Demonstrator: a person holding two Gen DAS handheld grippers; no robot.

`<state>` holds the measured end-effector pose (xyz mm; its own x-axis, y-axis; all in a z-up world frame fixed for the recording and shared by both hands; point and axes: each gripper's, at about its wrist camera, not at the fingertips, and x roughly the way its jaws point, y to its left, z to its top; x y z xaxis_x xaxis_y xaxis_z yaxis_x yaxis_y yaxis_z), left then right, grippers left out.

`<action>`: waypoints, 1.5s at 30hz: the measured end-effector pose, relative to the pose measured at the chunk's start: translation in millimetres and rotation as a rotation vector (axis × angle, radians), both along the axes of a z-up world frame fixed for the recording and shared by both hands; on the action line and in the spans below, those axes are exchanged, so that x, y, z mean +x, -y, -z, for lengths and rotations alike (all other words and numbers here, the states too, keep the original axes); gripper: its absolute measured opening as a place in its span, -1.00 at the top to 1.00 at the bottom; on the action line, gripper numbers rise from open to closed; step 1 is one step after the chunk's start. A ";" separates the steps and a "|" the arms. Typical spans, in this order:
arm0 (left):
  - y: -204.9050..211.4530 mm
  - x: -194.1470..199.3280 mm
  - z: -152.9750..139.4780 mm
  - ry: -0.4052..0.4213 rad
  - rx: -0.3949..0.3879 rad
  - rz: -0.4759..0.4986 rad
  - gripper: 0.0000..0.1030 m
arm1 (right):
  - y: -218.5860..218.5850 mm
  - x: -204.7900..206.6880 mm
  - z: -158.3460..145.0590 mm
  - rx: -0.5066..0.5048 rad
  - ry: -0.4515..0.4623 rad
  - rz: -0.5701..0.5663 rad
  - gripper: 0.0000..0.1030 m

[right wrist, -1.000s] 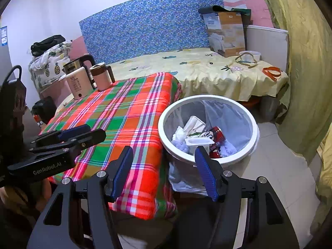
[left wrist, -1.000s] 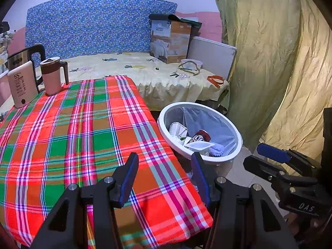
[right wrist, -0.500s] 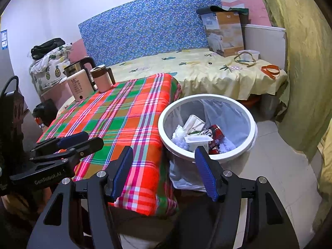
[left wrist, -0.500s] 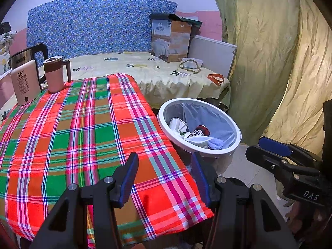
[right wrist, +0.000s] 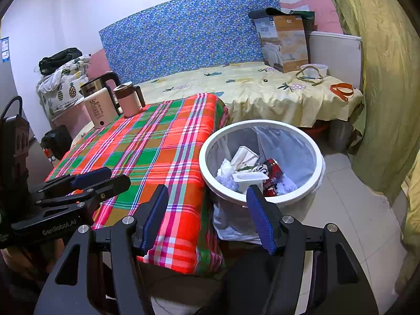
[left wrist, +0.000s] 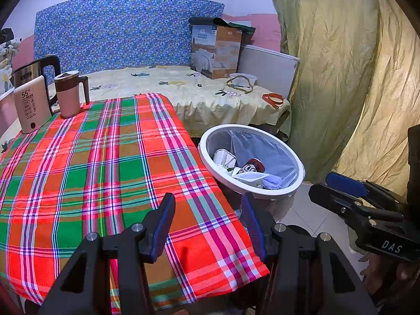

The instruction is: Collect trash

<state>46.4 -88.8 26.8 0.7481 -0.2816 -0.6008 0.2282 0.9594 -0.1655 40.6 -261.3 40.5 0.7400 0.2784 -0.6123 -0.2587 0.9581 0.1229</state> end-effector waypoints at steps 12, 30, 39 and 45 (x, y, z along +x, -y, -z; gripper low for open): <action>1.2 -1.1 -0.1 0.000 0.007 -0.006 -0.06 | 2.8 3.4 2.1 -0.003 -0.008 -0.001 -0.23; 0.1 -0.9 0.9 -0.004 0.018 -0.012 -0.06 | 3.0 4.8 2.3 -0.004 -0.006 0.000 -0.23; -0.1 -3.0 1.0 0.000 0.029 -0.014 -0.06 | 2.7 4.8 2.7 -0.005 -0.008 0.001 -0.23; 0.6 -3.3 1.8 -0.004 0.025 -0.013 -0.06 | 2.5 4.6 3.2 -0.004 -0.009 0.002 -0.23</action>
<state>43.1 -89.4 25.0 0.7492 -0.2564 -0.6107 0.2147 0.9663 -0.1422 45.3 -263.8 37.3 0.7349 0.2745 -0.6202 -0.2559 0.9591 0.1213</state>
